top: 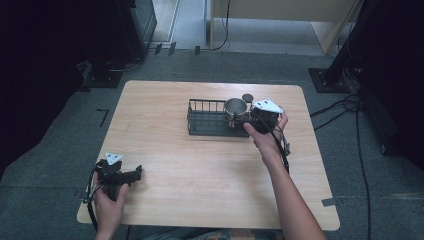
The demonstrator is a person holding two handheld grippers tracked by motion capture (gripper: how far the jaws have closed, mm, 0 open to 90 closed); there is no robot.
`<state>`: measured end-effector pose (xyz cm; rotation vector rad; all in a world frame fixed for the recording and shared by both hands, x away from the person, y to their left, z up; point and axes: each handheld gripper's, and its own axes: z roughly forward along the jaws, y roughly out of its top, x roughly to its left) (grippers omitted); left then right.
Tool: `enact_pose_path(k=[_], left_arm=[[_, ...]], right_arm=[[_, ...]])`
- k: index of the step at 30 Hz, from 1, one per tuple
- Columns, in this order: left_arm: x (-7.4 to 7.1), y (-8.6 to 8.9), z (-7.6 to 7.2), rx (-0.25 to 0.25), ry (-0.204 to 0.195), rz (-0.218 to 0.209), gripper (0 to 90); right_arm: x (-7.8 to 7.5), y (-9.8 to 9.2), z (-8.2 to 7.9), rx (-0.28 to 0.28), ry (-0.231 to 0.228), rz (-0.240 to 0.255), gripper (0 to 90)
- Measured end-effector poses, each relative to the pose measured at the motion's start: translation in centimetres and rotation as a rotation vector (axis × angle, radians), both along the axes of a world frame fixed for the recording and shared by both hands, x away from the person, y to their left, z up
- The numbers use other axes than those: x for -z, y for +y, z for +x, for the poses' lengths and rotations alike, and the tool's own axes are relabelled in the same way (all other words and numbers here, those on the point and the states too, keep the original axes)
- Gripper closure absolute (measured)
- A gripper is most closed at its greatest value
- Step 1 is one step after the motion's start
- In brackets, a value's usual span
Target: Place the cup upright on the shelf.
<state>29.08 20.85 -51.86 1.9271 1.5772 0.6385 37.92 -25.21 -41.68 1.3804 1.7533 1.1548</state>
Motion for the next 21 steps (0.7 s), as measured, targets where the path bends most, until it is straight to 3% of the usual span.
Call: enact_pose_path(k=[21], left_arm=[[0.0,0.0,0.0,0.001,0.001,0.001,0.0]], right_arm=[[1.2,-3.8,-3.4,0.049,0.007,-0.009,0.0]])
